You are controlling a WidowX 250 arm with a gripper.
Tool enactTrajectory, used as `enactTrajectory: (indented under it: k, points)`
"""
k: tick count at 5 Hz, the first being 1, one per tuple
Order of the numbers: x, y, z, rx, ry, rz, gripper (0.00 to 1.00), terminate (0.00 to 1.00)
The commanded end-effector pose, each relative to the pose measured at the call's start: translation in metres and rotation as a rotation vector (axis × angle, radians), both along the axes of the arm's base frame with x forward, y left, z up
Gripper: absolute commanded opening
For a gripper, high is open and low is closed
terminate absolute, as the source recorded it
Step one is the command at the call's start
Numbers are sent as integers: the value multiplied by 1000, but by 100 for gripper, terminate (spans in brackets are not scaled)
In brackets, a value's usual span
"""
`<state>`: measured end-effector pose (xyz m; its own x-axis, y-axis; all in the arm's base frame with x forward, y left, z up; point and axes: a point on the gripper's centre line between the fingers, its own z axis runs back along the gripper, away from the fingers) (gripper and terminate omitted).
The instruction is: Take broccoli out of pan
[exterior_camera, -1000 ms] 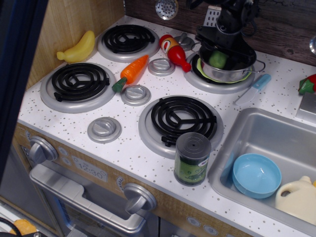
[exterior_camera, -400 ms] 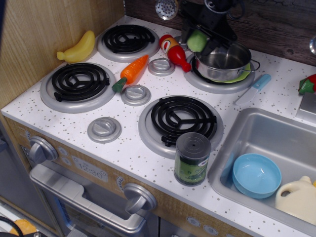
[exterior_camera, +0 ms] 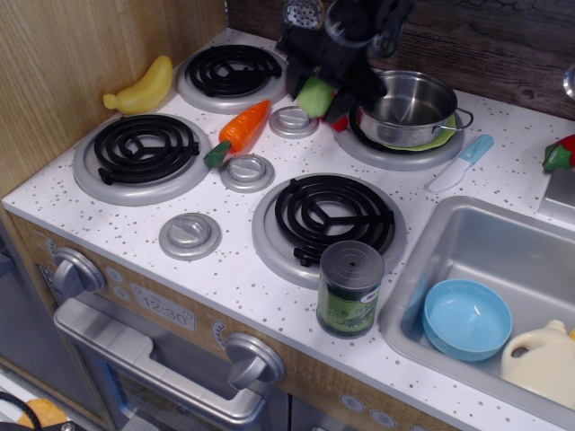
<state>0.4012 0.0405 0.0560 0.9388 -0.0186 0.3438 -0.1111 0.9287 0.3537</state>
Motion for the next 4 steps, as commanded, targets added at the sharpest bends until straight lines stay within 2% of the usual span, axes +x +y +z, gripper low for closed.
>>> enactTrajectory:
  k: [1, 3, 4]
  points:
    - [6, 5, 8, -56, -140, 1, 100, 0]
    - [4, 3, 8, -67, -154, 5, 100, 0]
    - [4, 3, 8, -67, -154, 5, 100, 100]
